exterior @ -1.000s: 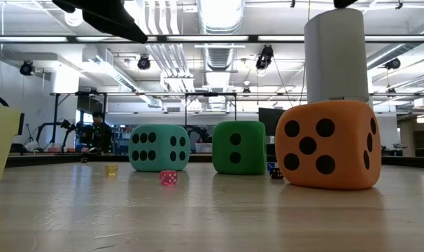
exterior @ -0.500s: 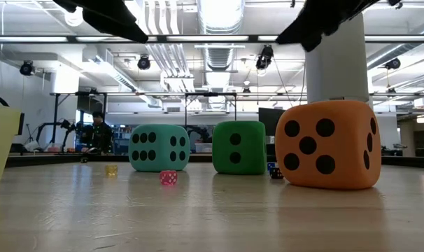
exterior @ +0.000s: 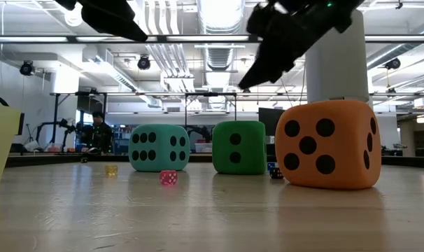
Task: Pick & Place Dice
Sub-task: Put the large blue dice into the yellow bin
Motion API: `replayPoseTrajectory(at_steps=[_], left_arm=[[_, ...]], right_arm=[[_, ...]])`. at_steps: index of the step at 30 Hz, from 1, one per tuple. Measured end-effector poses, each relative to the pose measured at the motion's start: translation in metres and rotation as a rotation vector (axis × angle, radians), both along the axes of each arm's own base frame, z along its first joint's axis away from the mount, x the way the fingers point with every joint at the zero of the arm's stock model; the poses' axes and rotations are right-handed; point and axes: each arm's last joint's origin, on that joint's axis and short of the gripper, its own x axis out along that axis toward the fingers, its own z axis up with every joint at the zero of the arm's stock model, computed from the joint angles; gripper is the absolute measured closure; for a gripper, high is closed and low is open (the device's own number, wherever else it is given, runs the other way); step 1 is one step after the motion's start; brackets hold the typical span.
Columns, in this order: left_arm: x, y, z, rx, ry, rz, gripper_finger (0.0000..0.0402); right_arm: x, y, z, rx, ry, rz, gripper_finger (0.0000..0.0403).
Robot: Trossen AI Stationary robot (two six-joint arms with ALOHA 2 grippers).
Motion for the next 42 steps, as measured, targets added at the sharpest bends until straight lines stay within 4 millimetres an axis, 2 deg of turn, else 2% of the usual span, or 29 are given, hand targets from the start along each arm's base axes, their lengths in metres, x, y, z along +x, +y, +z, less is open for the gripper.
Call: replayPoseTrajectory(at_steps=[5, 14, 20, 25, 36, 42], left_arm=[[0.0, 0.0, 0.0, -0.004, -0.006, 0.0, 0.0012], [0.0, 0.0, 0.0, -0.008, -0.005, -0.001, 0.0012], [0.001, -0.002, 0.001, -0.064, 0.004, -0.037, 0.0013], [0.0, -0.005, 0.0, -0.131, 0.023, -0.065, 0.0012], [-0.003, -0.012, 0.0, -0.184, 0.028, -0.079, 0.0014], [-0.004, -0.013, 0.0, -0.183, 0.03, -0.082, 0.0012]], right_arm=[[0.023, -0.007, -0.015, 0.025, 0.053, 0.005, 0.0394], [0.073, -0.015, -0.017, 0.04, 0.034, 0.058, 0.0394], [0.085, -0.027, -0.035, 0.051, 0.079, 0.029, 0.0394], [0.094, -0.039, -0.038, 0.074, 0.041, -0.028, 0.0394], [0.124, -0.045, -0.055, 0.077, 0.003, -0.029, 0.0394], [0.127, -0.041, -0.054, 0.079, 0.0, -0.016, 0.0394]])
